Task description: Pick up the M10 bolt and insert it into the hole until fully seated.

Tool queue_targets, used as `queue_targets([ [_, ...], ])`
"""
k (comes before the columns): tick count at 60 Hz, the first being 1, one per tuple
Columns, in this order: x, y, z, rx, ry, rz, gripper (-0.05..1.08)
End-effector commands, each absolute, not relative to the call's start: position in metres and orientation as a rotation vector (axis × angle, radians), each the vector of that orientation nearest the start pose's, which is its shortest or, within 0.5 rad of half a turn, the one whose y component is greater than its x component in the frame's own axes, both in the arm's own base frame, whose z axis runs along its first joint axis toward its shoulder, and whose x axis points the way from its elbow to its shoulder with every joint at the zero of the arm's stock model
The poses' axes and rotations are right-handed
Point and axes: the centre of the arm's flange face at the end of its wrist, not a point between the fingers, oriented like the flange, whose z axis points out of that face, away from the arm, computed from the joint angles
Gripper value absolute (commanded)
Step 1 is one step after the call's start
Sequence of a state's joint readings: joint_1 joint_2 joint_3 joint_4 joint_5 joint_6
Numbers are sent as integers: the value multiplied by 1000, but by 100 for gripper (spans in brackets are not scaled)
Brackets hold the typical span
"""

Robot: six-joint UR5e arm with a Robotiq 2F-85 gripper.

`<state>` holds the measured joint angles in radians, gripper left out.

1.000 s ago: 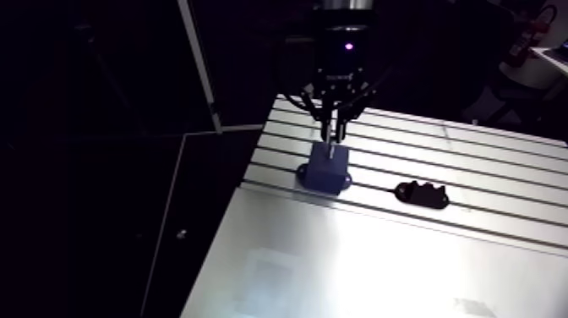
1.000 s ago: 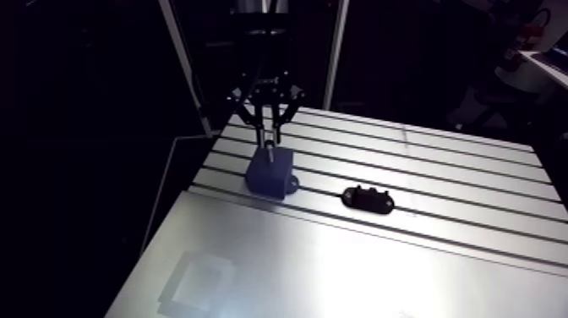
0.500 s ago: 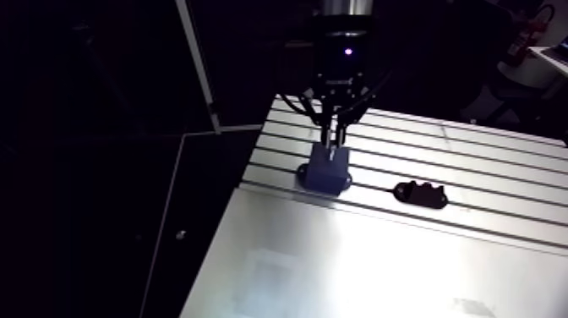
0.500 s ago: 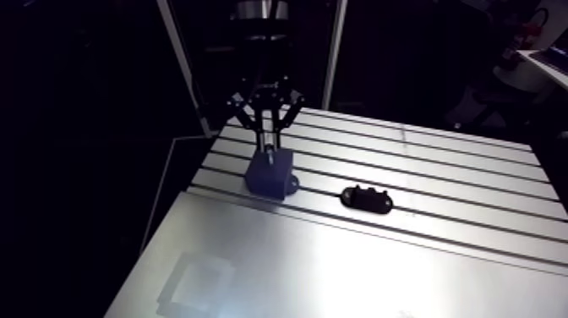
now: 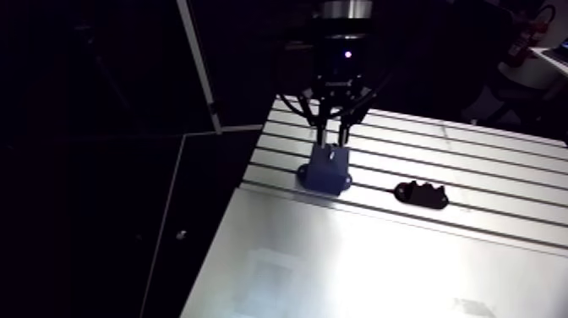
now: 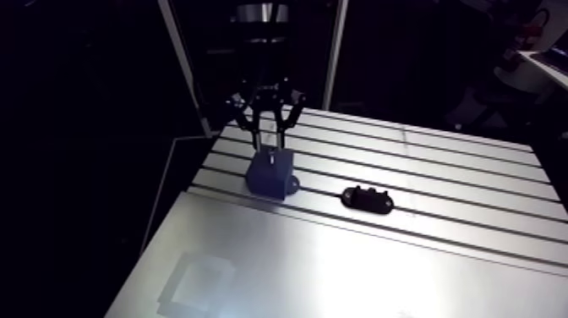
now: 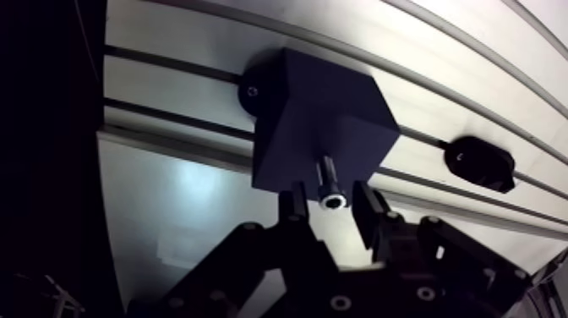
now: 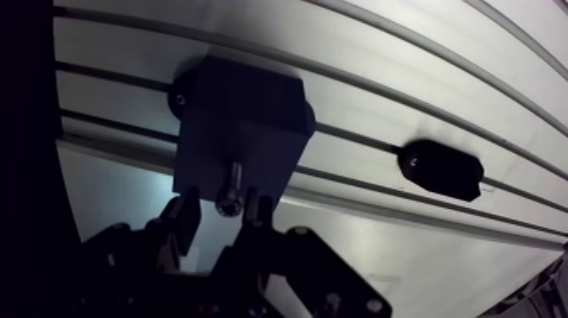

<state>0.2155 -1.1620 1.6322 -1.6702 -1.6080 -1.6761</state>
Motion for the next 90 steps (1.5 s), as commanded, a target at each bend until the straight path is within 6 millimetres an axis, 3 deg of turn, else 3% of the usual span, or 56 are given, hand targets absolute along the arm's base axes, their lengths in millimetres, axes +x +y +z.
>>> queue_targets([
  [1,-533,-250,248,-457,2742,82,0],
  [22,-533,-248,256,-449,2757,82,0],
  [33,-539,-243,289,-420,2819,61,0],
  [61,-543,-153,399,-198,2991,33,0],
  [71,-533,-102,443,-49,3084,15,1],
  [90,-531,-94,452,-13,3101,8,1],
])
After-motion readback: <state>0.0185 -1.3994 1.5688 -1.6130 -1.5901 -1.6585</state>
